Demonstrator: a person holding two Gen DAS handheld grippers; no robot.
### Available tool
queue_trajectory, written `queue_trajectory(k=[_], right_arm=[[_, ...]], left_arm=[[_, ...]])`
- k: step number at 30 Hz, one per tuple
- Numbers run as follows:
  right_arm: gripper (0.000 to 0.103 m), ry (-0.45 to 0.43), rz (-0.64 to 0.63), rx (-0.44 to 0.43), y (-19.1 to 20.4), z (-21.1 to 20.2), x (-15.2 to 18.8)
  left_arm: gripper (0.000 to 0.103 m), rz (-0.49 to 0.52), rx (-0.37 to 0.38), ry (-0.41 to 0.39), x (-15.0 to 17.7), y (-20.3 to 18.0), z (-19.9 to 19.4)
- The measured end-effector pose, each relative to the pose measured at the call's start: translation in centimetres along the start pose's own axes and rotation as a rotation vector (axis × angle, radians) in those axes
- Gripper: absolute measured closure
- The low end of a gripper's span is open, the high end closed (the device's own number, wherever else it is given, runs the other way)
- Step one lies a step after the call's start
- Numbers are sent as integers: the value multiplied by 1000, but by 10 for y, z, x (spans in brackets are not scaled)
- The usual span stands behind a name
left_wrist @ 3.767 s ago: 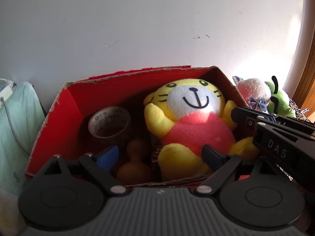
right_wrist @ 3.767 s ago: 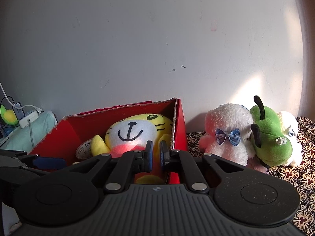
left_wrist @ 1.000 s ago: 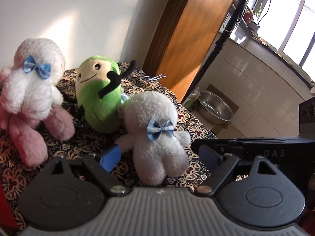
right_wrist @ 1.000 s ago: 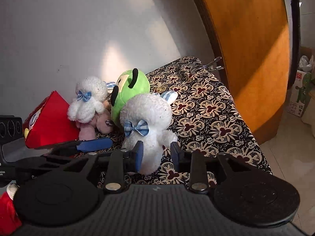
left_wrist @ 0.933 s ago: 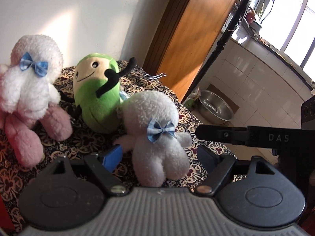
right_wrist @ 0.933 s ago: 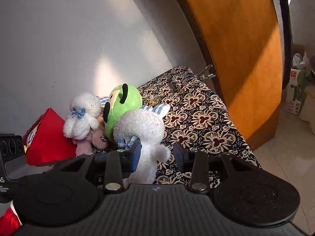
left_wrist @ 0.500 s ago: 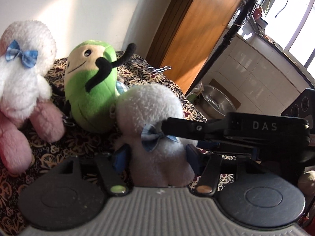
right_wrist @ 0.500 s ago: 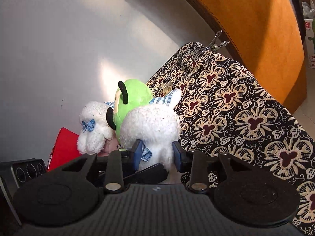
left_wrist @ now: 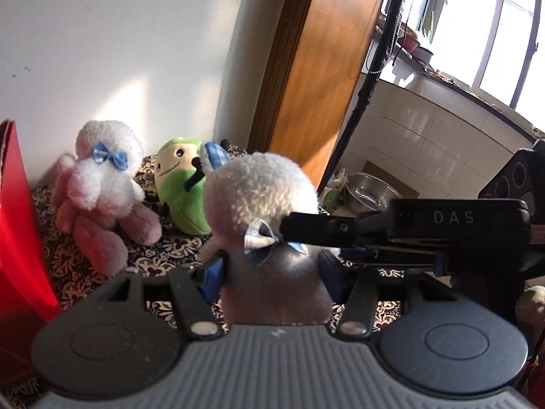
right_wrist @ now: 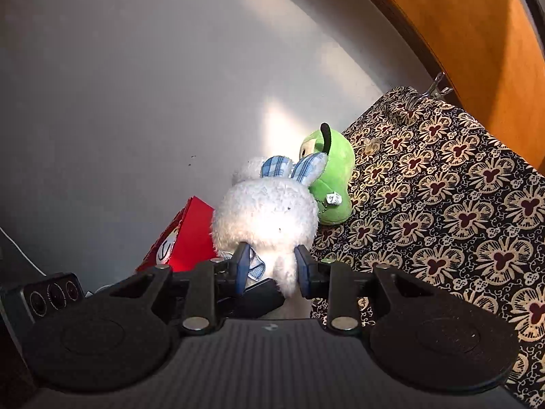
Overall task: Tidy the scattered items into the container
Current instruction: 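Carry the white bunny into the red box and open the right gripper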
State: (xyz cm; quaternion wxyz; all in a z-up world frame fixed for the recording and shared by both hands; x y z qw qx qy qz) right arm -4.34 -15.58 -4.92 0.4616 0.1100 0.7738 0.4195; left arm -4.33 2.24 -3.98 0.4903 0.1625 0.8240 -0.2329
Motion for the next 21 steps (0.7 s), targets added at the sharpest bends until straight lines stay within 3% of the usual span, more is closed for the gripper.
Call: queue_trajectory(k=[9,16,21], right_arm=[[72,37,-102,-226,99,45,17],[72,98,-199,-335,169,86,37],[72,162,-251,-374,207,123,59]], left_arm=[[47,-9,-185,-179,-30,48,-102],[48,-44,-319,-272,-41,96,-159],[47,-72,-416,-296,-42,133,-185]])
Point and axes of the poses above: each gripper's, at about its wrist camera, not at the fingertips, and z roughly the way its jaws point, y to its left, x to its underside, the point moved 5 cm from there along z, roughly the way its jaws point, and after that the axes turned 8 degrees about -y, right-handed, at the moved point
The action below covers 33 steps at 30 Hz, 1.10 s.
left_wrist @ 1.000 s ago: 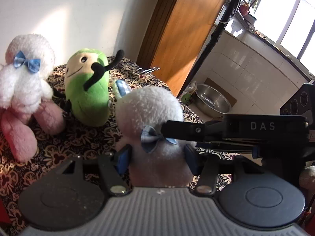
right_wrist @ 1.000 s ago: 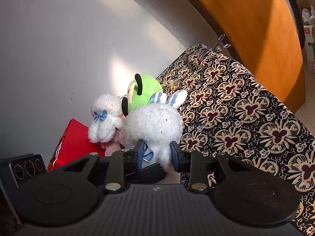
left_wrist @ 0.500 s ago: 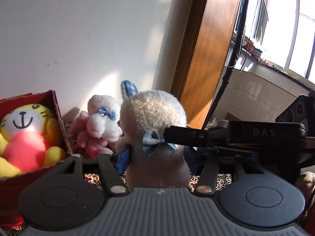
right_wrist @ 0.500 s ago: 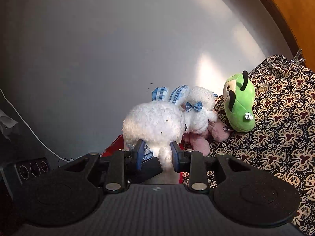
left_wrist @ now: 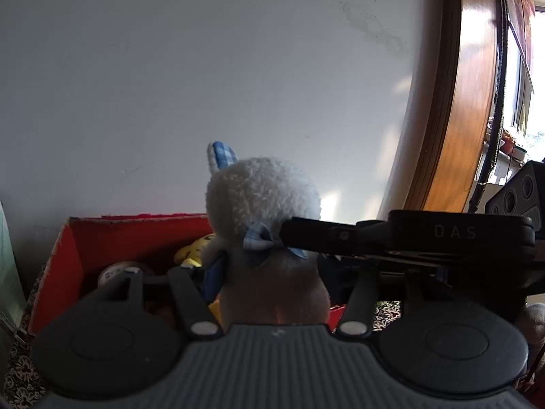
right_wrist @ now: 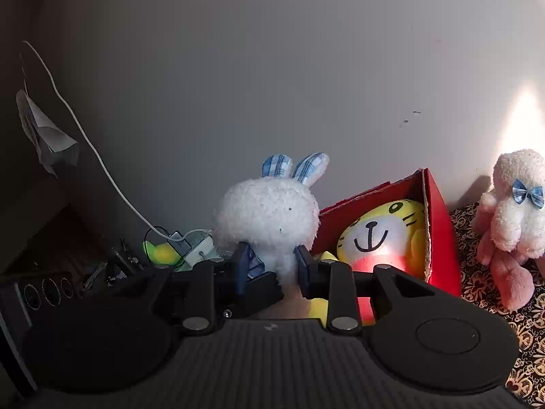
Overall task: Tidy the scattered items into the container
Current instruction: 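Carry the white bunny into the red box and open the right gripper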
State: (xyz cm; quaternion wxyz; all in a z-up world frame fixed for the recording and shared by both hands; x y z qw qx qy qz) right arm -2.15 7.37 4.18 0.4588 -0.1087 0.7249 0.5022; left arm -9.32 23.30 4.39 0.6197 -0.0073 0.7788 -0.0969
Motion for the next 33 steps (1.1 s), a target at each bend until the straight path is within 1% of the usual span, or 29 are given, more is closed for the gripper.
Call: queue_trajectory(k=[3,4,7,9,13,15,18,22,26,28,29,31,32,33], right_arm=[[71,58,-14,1,10,31,10],[71,72,-17,1,14,39,13],[71,108,-32,14,20,62,24],[71,128,-20,23,16,76,29],[72,169,28,51,3,97,38],[72,182,48,56,0,104,40],[72,198,59,65,0,117,41],[74,248,56,111,0,141,53],[74,289,50,118,0,155,64],[75,300,40,121,1,157,64],[75,320,31,132,3,160,66],[74,371,17,155,4,164,69],[71,392,26,158,4,166,71],[71,411,35,160,3,171,75]], left_arm=[[49,-20,-61,20,0,31,2],[51,-17,-75,29,1,39,2],[51,16,-127,47,5,55,7],[51,5,-140,61,7,67,13],[51,-68,-135,116,16,90,25],[51,-59,-147,119,19,94,27],[51,-3,-188,127,21,97,29],[51,54,-247,180,27,108,34],[50,35,-291,210,36,123,35],[48,9,-294,213,39,128,31],[47,6,-298,219,40,130,30],[47,35,-315,222,43,129,28],[47,47,-320,226,44,127,27],[46,61,-326,229,45,125,27]])
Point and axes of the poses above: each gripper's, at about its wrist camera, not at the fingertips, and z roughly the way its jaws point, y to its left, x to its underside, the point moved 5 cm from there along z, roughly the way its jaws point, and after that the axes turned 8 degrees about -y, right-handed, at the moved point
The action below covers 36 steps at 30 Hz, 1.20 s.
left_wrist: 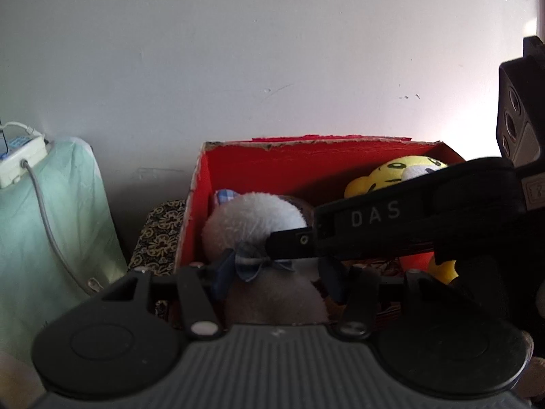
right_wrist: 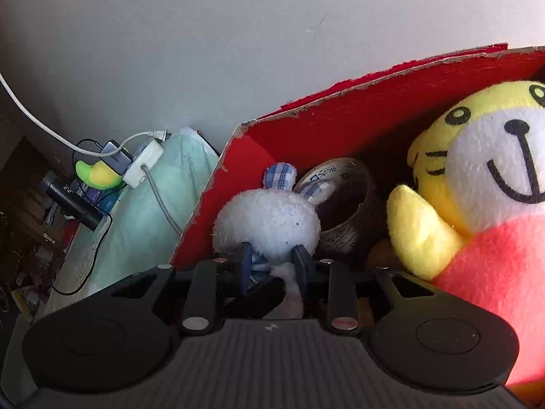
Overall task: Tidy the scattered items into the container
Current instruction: 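Carry the white bunny into the red box and open the right gripper, then move the right gripper to the green caterpillar plush and grasp it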
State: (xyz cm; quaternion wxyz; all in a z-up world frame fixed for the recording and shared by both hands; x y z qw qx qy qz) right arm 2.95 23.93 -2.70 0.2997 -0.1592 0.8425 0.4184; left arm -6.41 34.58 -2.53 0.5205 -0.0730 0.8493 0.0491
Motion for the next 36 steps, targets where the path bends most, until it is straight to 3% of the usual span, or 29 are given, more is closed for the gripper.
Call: queue_trajectory(k=[6,10,19,27,31,36], right_arm=[[67,13,9,1,-2,0,5],[60,6,53,-44,-5,-6,6],[60,-55,1,-31,1,-30,5],[60,-198,16,-57,-8,-87,-4],[60,-304,41,-69,-20,-129,-10],[60,-441,54,16,-53,-191,-14]], left_arm=[[45,10,-26,4,2,-2,-3],[44,-19,-13,5,1,2,-10],[45,-27,-44,12,0,3,-15],[47,-28,-74,-47,-22,-2,-35],[47,-2,-38,-119,-43,-22,-50],[47,50,114,-180,-58,-77,-62]])
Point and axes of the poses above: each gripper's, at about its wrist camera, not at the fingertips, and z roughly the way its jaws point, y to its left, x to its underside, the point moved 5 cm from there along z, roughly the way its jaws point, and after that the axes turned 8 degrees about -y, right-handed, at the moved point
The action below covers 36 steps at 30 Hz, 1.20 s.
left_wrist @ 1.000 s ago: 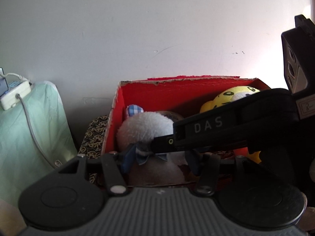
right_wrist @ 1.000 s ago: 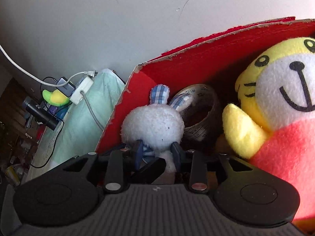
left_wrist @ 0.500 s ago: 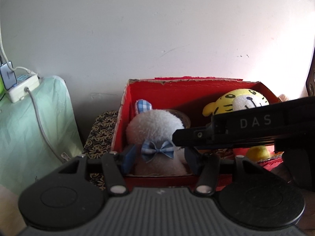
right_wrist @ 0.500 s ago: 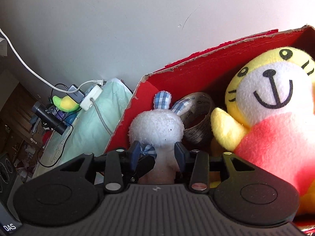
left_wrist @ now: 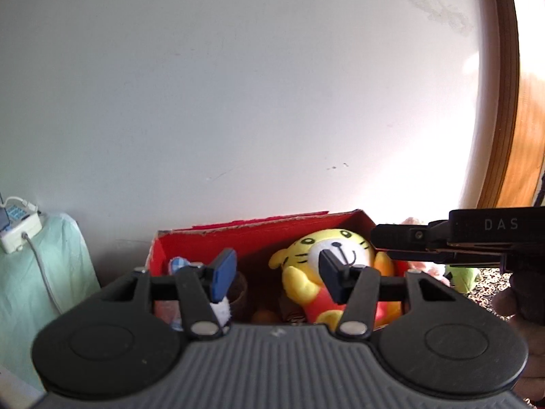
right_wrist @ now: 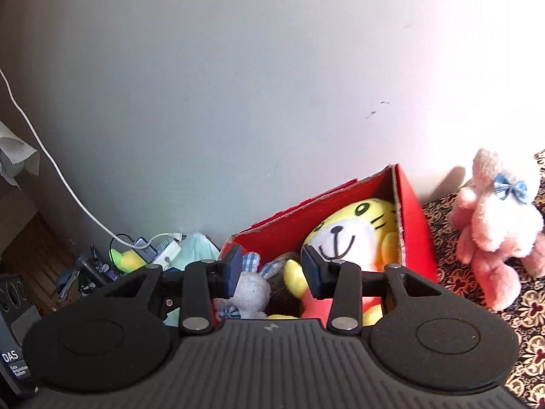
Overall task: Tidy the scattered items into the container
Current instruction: 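Move the right gripper to the green caterpillar plush and grasp it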
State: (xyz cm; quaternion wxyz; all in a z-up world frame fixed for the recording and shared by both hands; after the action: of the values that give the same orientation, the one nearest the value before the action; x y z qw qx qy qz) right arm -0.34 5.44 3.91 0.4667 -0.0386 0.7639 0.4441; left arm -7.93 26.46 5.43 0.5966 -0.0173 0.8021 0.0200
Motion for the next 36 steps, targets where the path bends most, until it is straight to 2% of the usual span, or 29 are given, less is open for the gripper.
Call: queue_trajectory(k=[4,7,11,14,17,22,25,30,36], right_arm=[[60,-89,58,119,-49,-43,-19],[60,-113,110,226,-89,-67,-26],[60,-129,102,409,-132,-86,-24],[60,-119,110,486,-159,-94,-19],[59,-86,99,527,-184,-97,-16],[58,-43,119,543,-212,-91,-26],[47,-23,140,523,-221,-82,-34],[45,9,131,501,-231,-64,-47],[42,53,98,496,-240,-45,-56]], left_arm=[[47,4,174,13,4,-53,11],[47,7,282,58,14,-95,27],[47,8,387,126,33,-144,49],[47,-6,442,161,47,-170,61],[46,-54,515,192,59,-193,75],[38,-60,522,211,66,-217,102],[38,-44,542,220,71,-231,118],[37,-33,553,229,76,-247,143],[27,-49,501,242,82,-253,174]])
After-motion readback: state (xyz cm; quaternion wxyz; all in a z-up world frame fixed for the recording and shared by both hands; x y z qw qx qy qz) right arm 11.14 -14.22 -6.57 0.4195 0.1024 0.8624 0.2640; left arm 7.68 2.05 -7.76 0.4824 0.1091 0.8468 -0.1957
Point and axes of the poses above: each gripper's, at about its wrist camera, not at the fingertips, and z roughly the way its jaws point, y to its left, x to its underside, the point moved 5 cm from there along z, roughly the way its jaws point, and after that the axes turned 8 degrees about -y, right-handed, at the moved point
